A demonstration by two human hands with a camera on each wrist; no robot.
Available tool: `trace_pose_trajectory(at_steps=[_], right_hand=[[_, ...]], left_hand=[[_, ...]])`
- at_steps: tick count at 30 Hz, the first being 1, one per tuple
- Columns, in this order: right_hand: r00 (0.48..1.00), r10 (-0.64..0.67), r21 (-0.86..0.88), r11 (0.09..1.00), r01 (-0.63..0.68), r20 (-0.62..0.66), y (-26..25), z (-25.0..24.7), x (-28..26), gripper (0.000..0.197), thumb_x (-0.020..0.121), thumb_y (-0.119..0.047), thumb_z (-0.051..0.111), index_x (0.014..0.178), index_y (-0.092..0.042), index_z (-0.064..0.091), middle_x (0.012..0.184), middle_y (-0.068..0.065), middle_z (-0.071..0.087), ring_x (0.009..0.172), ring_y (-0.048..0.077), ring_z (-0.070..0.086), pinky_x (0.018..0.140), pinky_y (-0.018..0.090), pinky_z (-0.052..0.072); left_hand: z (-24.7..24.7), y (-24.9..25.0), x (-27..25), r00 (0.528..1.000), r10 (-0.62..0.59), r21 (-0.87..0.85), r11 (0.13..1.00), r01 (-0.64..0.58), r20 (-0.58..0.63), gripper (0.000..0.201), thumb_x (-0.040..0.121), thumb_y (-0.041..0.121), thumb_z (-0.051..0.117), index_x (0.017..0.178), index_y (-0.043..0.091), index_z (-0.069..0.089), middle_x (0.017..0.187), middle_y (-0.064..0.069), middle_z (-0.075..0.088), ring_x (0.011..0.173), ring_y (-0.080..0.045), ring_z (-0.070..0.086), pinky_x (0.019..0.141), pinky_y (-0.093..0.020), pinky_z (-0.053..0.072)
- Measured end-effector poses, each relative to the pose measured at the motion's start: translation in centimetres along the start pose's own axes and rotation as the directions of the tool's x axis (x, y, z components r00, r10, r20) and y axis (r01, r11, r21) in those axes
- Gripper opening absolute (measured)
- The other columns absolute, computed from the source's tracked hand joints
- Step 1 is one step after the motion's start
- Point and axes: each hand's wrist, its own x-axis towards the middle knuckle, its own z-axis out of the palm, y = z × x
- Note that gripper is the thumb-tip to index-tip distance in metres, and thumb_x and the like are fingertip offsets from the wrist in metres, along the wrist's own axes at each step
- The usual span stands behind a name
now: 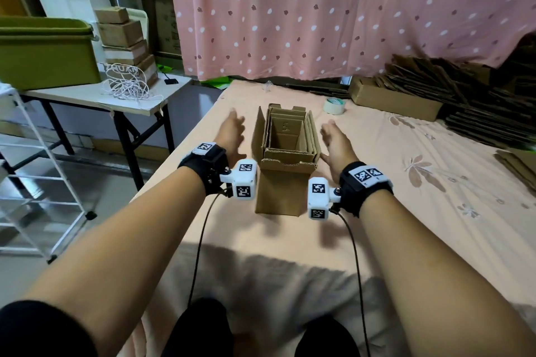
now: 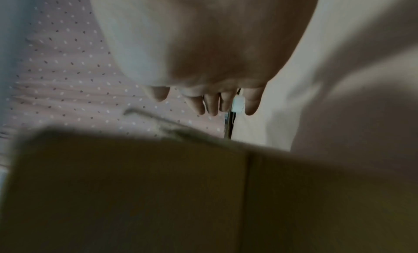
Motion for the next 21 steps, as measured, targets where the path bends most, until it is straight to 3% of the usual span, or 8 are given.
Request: trace_pose_trajectory(at_steps=[2, 4, 7, 11, 15, 17, 19, 21], right_hand=[[0.988, 0.045, 0.091, 0.994, -0.059, 0.145, 0.5, 2.0, -0.1, 0.065, 0.098, -0.061, 0.033, 0.134, -0.016, 0.063, 0.134, 0.012, 0.066, 0.128, 0.029, 0.06, 0.115, 0.049, 0.039], [0.986, 0.076, 0.163, 0.982, -0.1, 0.147, 0.3, 3.1, -0.2, 0.067, 0.098, -0.063, 0.032, 0.126, -0.014, 0.068, 0.125, 0.017, 0.07, 0.119, 0.033, 0.065, 0.11, 0.051, 0.046], [0.989, 0.087, 0.151, 0.983, -0.105, 0.123, -0.8, 2.4, -0.7, 0.061, 0.104, -0.058, 0.027, 0.117, -0.015, 0.069, 0.125, 0.017, 0.07, 0.117, 0.032, 0.066, 0.107, 0.047, 0.048], [0.992, 0.037, 0.171, 0.984, -0.058, 0.12, -1.1, 1.8, -0.4, 0.051, 0.107, -0.049, 0.023, 0.094, -0.021, 0.063, 0.097, 0.0, 0.072, 0.097, 0.02, 0.068, 0.089, 0.034, 0.054], [0.992, 0.046, 0.129, 0.99, -0.061, 0.119, -1.1, 3.0, -0.6, 0.059, 0.105, -0.055, 0.026, 0.111, -0.017, 0.071, 0.118, 0.016, 0.073, 0.113, 0.032, 0.068, 0.1, 0.043, 0.053], [0.994, 0.054, 0.113, 0.991, -0.065, 0.095, -1.1, 1.7, -0.8, 0.062, 0.104, -0.057, 0.023, 0.131, -0.016, 0.061, 0.138, 0.016, 0.062, 0.124, 0.024, 0.062, 0.107, 0.041, 0.047], [0.998, 0.04, 0.063, 0.997, -0.043, 0.056, -1.3, 0.2, -0.4, 0.071, 0.102, -0.06, 0.019, 0.157, -0.017, 0.027, 0.166, 0.003, 0.027, 0.151, 0.017, 0.029, 0.123, 0.044, 0.022], [0.998, 0.034, 0.034, 0.999, -0.035, 0.052, -0.8, -0.1, 0.1, 0.069, 0.103, -0.058, 0.017, 0.158, -0.018, 0.026, 0.166, 0.0, 0.025, 0.153, 0.016, 0.023, 0.125, 0.043, 0.016]], left_hand=[[2.4, -0.5, -0.8, 0.994, -0.021, 0.021, 1.0, 0.019, 0.106, 0.069, 0.105, 0.06, 0.021, 0.126, 0.012, 0.065, 0.123, -0.014, 0.071, 0.112, -0.024, 0.067, 0.096, -0.04, 0.05], [3.7, -0.8, -1.5, 0.983, -0.056, 0.053, 0.997, 0.047, 0.173, 0.069, 0.107, 0.057, 0.018, 0.103, 0.013, 0.072, 0.097, -0.014, 0.077, 0.089, -0.025, 0.072, 0.082, -0.034, 0.054], [2.6, -0.1, -1.3, 0.987, -0.047, 0.107, 0.994, 0.031, 0.154, 0.068, 0.105, 0.06, 0.019, 0.113, 0.016, 0.071, 0.127, -0.011, 0.07, 0.11, -0.028, 0.068, 0.095, -0.036, 0.05], [2.3, 0.5, -1.0, 0.997, 0.026, 0.146, 0.989, -0.037, 0.076, 0.07, 0.103, 0.064, 0.017, 0.158, 0.025, 0.032, 0.164, 0.005, 0.03, 0.152, -0.021, 0.026, 0.118, -0.049, 0.021], [4.8, -0.1, -2.2, 0.982, 0.05, 0.089, 0.994, -0.067, 0.184, 0.063, 0.108, 0.053, 0.019, 0.108, 0.017, 0.071, 0.116, -0.01, 0.073, 0.102, -0.024, 0.07, 0.093, -0.034, 0.053], [4.3, 0.5, -2.4, 0.985, 0.057, 0.115, 0.99, -0.076, 0.161, 0.062, 0.108, 0.054, 0.017, 0.123, 0.016, 0.064, 0.134, -0.004, 0.063, 0.111, -0.018, 0.064, 0.096, -0.034, 0.049], [3.4, 1.6, -2.1, 0.992, 0.056, 0.16, 0.984, -0.074, 0.115, 0.068, 0.106, 0.058, 0.015, 0.156, 0.017, 0.035, 0.161, 0.006, 0.033, 0.145, -0.017, 0.037, 0.119, -0.042, 0.027], [3.5, 1.6, -1.7, 0.991, 0.086, 0.172, 0.98, -0.104, 0.107, 0.068, 0.106, 0.058, 0.014, 0.161, 0.019, 0.022, 0.166, 0.006, 0.025, 0.151, -0.015, 0.026, 0.124, -0.042, 0.017]])
